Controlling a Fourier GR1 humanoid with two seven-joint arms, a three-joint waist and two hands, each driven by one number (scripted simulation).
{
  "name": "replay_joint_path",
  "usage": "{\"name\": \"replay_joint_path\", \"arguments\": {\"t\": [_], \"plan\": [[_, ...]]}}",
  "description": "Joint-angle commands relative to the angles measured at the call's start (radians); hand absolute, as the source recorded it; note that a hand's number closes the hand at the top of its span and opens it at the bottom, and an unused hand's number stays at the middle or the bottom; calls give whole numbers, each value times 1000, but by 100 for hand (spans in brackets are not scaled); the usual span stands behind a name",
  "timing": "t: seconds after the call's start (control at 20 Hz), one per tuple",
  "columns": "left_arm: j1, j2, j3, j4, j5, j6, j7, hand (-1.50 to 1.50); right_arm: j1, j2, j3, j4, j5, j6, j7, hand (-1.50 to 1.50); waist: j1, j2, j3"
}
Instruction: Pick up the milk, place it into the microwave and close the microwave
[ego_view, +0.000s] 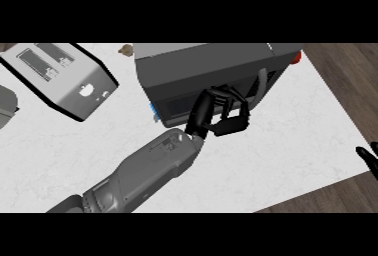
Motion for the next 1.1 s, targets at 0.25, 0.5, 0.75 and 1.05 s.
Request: {"name": "replay_joint_path", "arguments": {"t": [0.25,0.5,0.75,1.05], "plan": [[-51,1,61,101,53,41,-86,150,-11,-34,10,-27,-47,37,18,-150,-9,16,-2],[-61,1,60,105,81,48,-117,150,-7,-37,26,-43,-71,43,30,-150,-15,18,-2],[-66,1,53,110,108,45,-135,150,-8,-55,30,-58,-85,53,43,-150,-23,20,-1],[-59,1,43,127,131,57,-163,150,-17,-69,19,-72,-105,50,49,-150,-28,25,-1]]}}
